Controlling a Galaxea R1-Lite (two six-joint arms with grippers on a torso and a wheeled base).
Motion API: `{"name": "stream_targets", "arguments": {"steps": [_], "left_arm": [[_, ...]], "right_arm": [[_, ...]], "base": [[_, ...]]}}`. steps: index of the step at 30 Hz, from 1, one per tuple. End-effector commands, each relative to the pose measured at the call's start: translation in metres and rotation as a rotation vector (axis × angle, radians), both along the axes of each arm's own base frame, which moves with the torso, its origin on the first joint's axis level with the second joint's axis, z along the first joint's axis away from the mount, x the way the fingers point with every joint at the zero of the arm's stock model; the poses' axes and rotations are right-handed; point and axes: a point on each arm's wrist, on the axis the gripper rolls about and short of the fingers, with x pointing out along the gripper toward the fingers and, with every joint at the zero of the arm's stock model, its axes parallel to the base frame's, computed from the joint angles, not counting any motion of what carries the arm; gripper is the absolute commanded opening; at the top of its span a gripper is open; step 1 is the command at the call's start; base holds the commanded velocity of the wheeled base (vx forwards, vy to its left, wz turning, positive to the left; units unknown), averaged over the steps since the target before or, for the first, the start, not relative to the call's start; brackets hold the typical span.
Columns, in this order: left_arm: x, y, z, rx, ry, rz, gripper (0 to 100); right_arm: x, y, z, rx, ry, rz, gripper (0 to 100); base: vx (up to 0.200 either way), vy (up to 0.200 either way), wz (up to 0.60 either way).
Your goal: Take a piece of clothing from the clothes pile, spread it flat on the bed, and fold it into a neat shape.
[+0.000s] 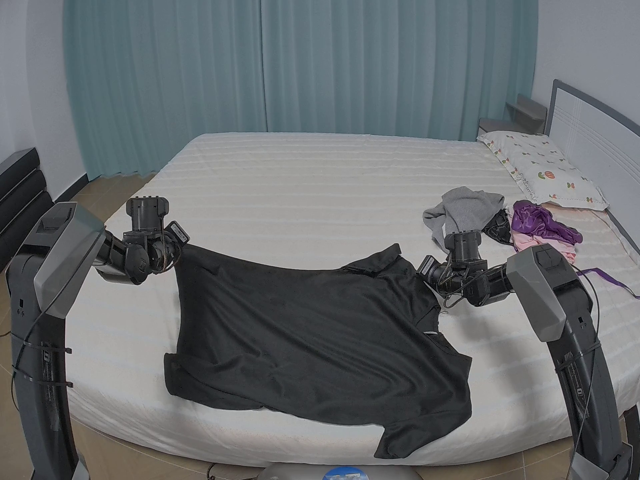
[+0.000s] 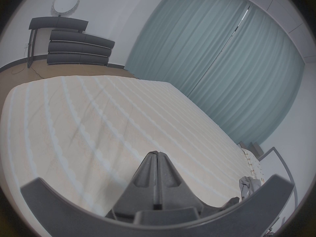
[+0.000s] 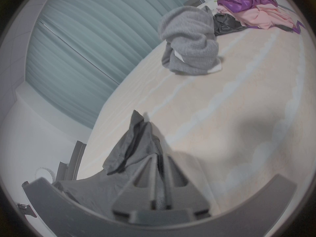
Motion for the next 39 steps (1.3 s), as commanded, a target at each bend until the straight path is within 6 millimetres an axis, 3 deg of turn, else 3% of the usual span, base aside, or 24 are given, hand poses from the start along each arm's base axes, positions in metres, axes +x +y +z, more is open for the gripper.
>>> {"name": "stream_targets", "arguments": {"steps": [1,2,6,7,9,10,19,25,26,34,35,38,39], "left_arm": [[0.001,0.000,-0.005,-0.001,0.007,0.000,0],[0.002,0.000,-0.006,-0.001,0.007,0.000,0],[0.003,0.000,-0.006,-0.001,0.007,0.000,0],[0.004,0.001,-0.004,0.001,-0.003,0.001,0],[0.004,0.001,-0.004,0.001,-0.005,0.001,0],[0.007,0.001,0.001,0.001,-0.026,0.003,0],[0.026,0.003,-0.018,0.025,-0.046,0.066,0],[0.033,0.000,-0.029,0.020,-0.045,0.062,0],[0.036,-0.003,-0.035,0.016,-0.043,0.059,0],[0.039,-0.013,-0.058,0.016,-0.007,0.040,0],[0.039,-0.013,-0.061,0.016,-0.001,0.038,0],[0.038,-0.016,-0.071,0.018,0.019,0.035,0],[0.038,-0.017,-0.072,0.018,0.022,0.033,100]], "right_arm": [[0.001,-0.003,0.003,0.006,-0.015,-0.008,0],[0.006,-0.014,0.019,0.029,-0.083,-0.034,0],[0.008,-0.021,0.026,0.035,-0.109,-0.049,0],[0.011,-0.036,0.042,0.047,-0.147,-0.081,0],[0.012,-0.038,0.043,0.050,-0.149,-0.087,0],[0.015,-0.046,0.055,0.070,-0.204,-0.108,0],[0.025,-0.055,0.090,0.066,-0.378,-0.170,0],[0.026,-0.054,0.074,0.037,-0.359,-0.180,0],[0.026,-0.051,0.058,0.014,-0.335,-0.170,0],[0.025,-0.043,0.024,-0.039,-0.275,-0.158,0],[0.024,-0.040,0.020,-0.042,-0.262,-0.152,100],[0.022,-0.038,0.011,-0.045,-0.242,-0.150,100],[0.022,-0.037,0.010,-0.044,-0.239,-0.149,100]], "base": [[0.000,0.000,0.00],[0.000,0.000,0.00],[0.000,0.000,0.00],[0.000,0.000,0.00],[0.000,0.000,0.00],[0.000,0.000,0.00],[0.000,0.000,0.00],[0.000,0.000,0.00],[0.000,0.000,0.00],[0.000,0.000,0.00],[0.000,0.000,0.00],[0.000,0.000,0.00],[0.000,0.000,0.00]]}}
